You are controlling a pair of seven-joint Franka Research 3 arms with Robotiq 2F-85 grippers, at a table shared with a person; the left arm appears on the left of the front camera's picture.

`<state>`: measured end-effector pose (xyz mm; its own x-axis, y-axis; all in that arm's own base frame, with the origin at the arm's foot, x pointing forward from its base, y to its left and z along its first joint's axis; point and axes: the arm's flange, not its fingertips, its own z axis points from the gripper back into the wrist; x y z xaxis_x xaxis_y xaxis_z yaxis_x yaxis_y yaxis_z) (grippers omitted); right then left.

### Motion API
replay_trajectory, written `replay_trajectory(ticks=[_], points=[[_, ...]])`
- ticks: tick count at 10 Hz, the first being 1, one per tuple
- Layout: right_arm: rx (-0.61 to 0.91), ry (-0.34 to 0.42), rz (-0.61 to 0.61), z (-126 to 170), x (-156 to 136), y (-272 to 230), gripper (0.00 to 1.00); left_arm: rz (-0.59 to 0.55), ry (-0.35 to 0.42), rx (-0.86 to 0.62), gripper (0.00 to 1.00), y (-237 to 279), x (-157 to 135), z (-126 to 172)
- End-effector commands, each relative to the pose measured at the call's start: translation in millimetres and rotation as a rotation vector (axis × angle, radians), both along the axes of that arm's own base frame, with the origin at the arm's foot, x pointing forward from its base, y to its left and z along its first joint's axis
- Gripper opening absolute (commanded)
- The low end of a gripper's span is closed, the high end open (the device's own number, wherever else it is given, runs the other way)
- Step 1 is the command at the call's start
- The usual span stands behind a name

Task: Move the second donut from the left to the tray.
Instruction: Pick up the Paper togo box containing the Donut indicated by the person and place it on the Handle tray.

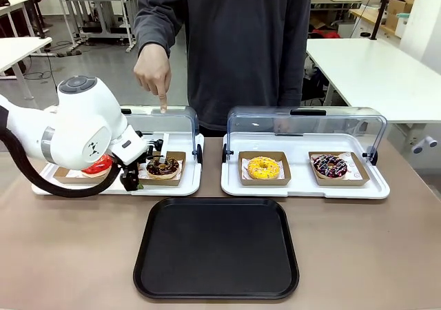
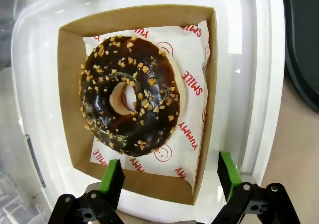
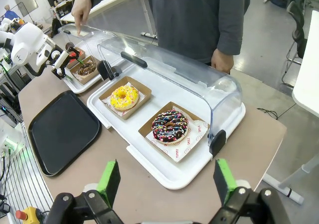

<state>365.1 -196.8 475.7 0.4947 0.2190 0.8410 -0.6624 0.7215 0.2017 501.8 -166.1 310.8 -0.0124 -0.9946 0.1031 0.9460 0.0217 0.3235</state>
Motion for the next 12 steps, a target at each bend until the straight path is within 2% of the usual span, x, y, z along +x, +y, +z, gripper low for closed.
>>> replay_trajectory(ticks=[1, 2, 3, 4, 7, 12], points=[[0.012, -0.039, 0.005, -0.5, 3.7, -0.9, 1.0, 0.005, 0.02, 0.018, 0.41, 3.2, 4.2, 6.8], [0.012, -0.039, 0.005, -0.5, 3.7, -0.9, 1.0, 0.009, 0.024, 0.018, 0.0, 3.4, 3.9, 7.2], [0.012, -0.039, 0.005, -0.5, 3.7, -0.9, 1.0, 0.004, 0.032, 0.017, 0.39, 3.1, 4.4, 7.0], [0.012, -0.039, 0.005, -0.5, 3.7, -0.9, 1.0, 0.001, 0.037, 0.021, 0.0, 2.7, 4.4, 6.4], [0.012, -0.039, 0.005, -0.5, 3.7, -0.9, 1.0, -0.021, 0.071, 0.025, 0.0, 1.2, 3.2, 6.0], [0.012, -0.039, 0.005, -0.5, 3.7, -0.9, 1.0, 0.017, 0.077, 0.024, 0.0, 0.6, 6.0, 7.2]])
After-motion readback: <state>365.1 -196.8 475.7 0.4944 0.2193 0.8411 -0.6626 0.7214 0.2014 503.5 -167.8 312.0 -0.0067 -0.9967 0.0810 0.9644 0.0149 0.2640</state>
